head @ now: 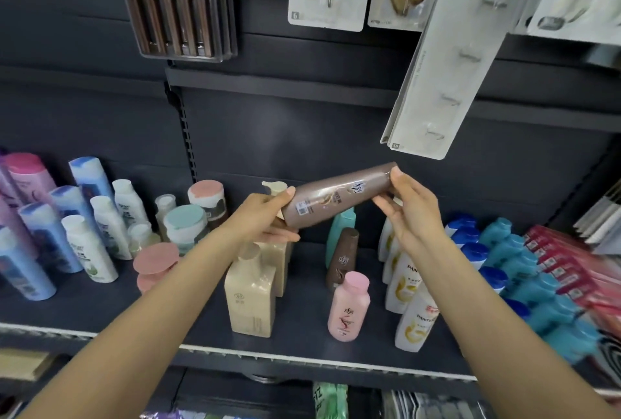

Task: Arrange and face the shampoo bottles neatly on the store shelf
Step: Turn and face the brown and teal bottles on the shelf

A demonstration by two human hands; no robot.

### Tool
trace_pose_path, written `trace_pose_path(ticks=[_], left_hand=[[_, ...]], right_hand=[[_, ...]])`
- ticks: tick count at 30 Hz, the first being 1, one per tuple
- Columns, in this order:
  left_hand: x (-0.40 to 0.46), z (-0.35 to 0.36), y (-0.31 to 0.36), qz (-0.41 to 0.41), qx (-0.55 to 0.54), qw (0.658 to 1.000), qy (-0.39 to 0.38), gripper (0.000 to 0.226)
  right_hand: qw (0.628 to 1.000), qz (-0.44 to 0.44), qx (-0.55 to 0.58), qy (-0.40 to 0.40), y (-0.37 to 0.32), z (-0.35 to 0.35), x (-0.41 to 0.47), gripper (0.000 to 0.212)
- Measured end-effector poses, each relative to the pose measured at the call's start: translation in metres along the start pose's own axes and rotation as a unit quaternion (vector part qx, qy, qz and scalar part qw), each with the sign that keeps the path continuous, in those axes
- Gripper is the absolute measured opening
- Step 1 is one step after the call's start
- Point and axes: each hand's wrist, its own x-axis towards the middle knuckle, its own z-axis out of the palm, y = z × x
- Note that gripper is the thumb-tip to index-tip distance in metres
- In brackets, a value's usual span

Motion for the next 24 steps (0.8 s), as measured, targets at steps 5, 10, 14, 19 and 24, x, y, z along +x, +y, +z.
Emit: trace_pose_path(ticks=[5, 10, 14, 19, 24], left_hand=[[-0.006, -0.001, 0.003, 0.024, -0.138, 0.99, -0.029, 0.033], [-0.011, -0.004, 0.0, 0.13, -0.175, 0.976, 0.027, 0.022], [-0.017, -0.008, -0.002, 0.226, -0.05, 0.968, 0.094, 0.032], [-0.023, -0.011, -0.006, 0.323, 0.044, 0.942, 0.074, 0.056], [-0.028, -0.014, -0.007, 0.422, 0.172, 0.883, 0.115, 0.065]], right_hand=[[0.999, 0.005, 0.036, -0.041, -0.007, -0.006, -0.002, 0.027], [0.999, 0.018, 0.0, -0.05, -0.011, -0.009, 0.0, 0.028], [0.999, 0.026, -0.009, -0.032, -0.005, -0.011, 0.0, 0.025], [0.996, 0.057, 0.051, -0.045, 0.004, -0.01, 0.0, 0.022], [0.994, 0.072, 0.06, -0.064, 0.006, -0.009, 0.0, 0.032]])
